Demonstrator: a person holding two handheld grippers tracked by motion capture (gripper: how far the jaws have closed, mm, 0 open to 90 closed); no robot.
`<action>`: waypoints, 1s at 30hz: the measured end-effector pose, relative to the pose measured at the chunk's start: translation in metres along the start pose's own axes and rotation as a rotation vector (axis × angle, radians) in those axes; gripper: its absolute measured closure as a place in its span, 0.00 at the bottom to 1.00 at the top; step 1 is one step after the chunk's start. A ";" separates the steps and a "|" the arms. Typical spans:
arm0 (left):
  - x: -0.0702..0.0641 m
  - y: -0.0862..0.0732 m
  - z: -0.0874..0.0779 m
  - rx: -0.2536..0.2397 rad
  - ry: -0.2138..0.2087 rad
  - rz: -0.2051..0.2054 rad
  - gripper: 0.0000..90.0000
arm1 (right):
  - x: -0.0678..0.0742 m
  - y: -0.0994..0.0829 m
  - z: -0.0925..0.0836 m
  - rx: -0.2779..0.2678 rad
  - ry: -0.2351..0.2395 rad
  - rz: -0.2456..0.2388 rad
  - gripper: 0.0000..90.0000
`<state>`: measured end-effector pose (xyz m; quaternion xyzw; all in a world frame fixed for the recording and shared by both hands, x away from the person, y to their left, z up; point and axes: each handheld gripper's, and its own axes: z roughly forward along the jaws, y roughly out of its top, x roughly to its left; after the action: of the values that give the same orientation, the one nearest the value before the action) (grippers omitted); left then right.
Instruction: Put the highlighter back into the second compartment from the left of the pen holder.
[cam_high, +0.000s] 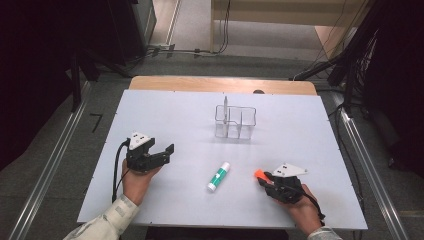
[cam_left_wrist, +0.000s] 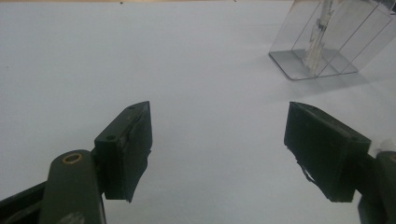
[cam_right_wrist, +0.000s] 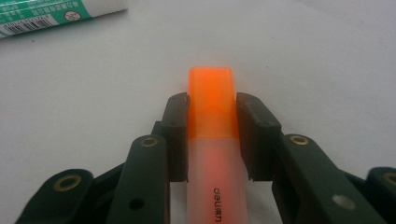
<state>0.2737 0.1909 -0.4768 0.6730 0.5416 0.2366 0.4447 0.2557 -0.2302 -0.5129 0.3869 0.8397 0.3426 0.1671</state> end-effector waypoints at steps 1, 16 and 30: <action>0.000 0.000 0.000 0.000 0.001 0.000 0.27 | 0.000 0.000 0.000 0.000 0.002 0.001 0.72; 0.003 0.000 0.000 0.004 0.009 0.001 0.27 | -0.001 0.010 -0.006 -0.064 0.019 0.032 0.72; 0.003 0.000 0.001 0.007 0.011 0.002 0.26 | -0.010 0.027 -0.008 -0.123 0.009 0.092 0.72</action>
<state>0.2757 0.1934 -0.4782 0.6735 0.5443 0.2390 0.4393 0.2722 -0.2290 -0.4881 0.4124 0.7992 0.4026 0.1708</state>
